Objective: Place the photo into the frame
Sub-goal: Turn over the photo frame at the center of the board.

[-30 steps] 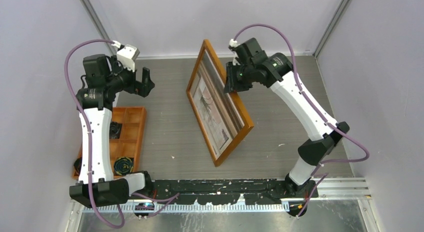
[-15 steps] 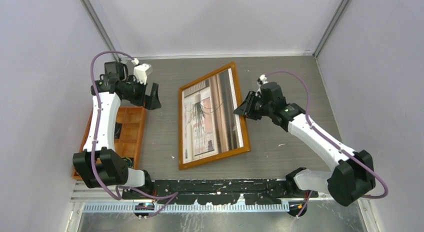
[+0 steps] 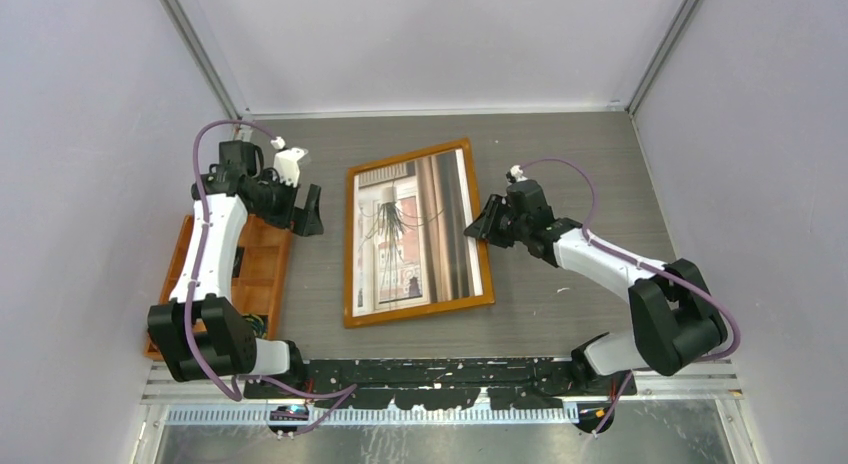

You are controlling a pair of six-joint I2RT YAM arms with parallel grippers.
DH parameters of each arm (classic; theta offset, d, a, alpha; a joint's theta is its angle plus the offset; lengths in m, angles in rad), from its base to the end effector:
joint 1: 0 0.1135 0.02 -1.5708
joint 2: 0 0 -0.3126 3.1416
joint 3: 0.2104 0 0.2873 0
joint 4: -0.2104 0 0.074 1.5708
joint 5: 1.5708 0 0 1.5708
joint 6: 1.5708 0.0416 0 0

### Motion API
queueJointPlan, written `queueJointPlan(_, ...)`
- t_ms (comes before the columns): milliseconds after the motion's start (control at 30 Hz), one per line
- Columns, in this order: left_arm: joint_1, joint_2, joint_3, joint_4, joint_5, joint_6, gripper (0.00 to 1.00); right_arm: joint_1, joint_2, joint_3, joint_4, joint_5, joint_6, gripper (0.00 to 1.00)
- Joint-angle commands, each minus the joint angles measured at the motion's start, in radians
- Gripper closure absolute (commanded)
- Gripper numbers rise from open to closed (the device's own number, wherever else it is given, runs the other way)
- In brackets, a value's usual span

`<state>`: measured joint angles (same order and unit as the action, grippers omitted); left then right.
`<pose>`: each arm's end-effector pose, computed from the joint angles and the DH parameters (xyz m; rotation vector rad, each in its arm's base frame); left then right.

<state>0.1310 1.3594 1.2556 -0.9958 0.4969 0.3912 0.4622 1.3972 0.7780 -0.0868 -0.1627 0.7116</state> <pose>0.2904 0.0183 0.3512 0.4804 2.4854 -0.4627 0.2809 0.1475 0.2326 0.2084 2.3866 0.7744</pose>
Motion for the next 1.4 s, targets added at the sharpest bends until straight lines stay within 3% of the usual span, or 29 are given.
queueJointPlan(0, 0.004, -0.034, -0.02, 0.036, 0.007, 0.008, 0.0, -0.019, 0.029, -0.055, -0.01, 0.199, -0.038, 0.78)
queueJointPlan(167, 0.004, -0.033, -0.038, 0.047, 0.008, 0.005, 0.0, -0.025, 0.042, -0.076, 0.024, 0.204, -0.037, 0.61)
queueJointPlan(333, 0.005, -0.032, -0.045, 0.058, 0.014, 0.002, 0.0, -0.027, 0.049, -0.08, 0.051, 0.179, -0.052, 0.36)
queueJointPlan(400, 0.005, -0.03, -0.051, 0.068, 0.022, 0.0, 0.0, -0.033, 0.051, -0.079, 0.057, 0.141, -0.06, 0.22)
queueJointPlan(567, 0.004, -0.002, -0.058, 0.093, 0.053, -0.012, 0.0, -0.062, 0.015, -0.065, 0.03, 0.088, -0.058, 0.01)
queueJointPlan(833, -0.001, 0.078, -0.112, 0.306, 0.088, -0.133, 0.0, -0.163, -0.249, -0.026, -0.163, 0.312, -0.039, 0.0)
queueJointPlan(1000, -0.037, 0.118, -0.204, 0.577, -0.068, -0.251, 0.0, -0.228, -0.315, 0.014, -0.274, 0.654, -0.028, 0.0)
queueJointPlan(1100, -0.093, 0.148, -0.253, 0.693, -0.199, -0.303, 0.0, -0.231, -0.33, -0.063, -0.141, 0.937, -0.113, 0.0)
queueJointPlan(1200, -0.122, 0.187, -0.312, 0.813, -0.255, -0.331, 0.0, -0.231, -0.34, -0.164, 0.092, 1.118, -0.278, 0.0)
queueJointPlan(1367, -0.158, 0.229, -0.427, 1.075, -0.353, -0.38, 0.0, -0.267, -0.29, -0.32, 0.453, 1.183, -0.429, 0.0)
